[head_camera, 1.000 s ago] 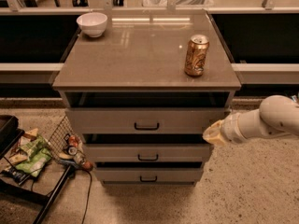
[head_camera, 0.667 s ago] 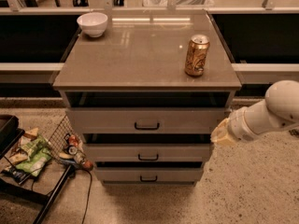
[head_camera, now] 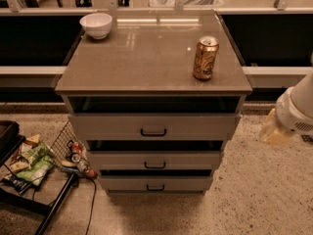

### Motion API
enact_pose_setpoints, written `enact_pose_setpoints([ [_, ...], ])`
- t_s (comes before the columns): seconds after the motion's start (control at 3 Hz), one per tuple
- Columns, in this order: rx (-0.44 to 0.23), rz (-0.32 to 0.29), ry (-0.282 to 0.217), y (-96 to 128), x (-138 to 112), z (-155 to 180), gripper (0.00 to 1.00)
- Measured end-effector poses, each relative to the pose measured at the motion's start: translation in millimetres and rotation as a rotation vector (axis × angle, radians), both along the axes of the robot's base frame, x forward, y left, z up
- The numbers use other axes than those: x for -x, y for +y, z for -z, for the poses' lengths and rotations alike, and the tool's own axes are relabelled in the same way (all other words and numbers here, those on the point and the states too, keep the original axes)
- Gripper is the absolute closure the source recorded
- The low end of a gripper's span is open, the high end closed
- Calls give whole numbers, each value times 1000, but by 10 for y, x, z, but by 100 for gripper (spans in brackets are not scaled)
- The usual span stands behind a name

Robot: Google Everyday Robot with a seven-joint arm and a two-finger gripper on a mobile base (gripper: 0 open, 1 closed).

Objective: Close top drawer

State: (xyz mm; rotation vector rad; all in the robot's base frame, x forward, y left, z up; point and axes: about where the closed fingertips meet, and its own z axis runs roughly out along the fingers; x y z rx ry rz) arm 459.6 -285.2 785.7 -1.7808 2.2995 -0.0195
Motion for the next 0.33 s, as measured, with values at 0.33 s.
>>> enact_pose_setpoints([
  [0.33, 101, 203, -40, -527, 244, -595, 100],
])
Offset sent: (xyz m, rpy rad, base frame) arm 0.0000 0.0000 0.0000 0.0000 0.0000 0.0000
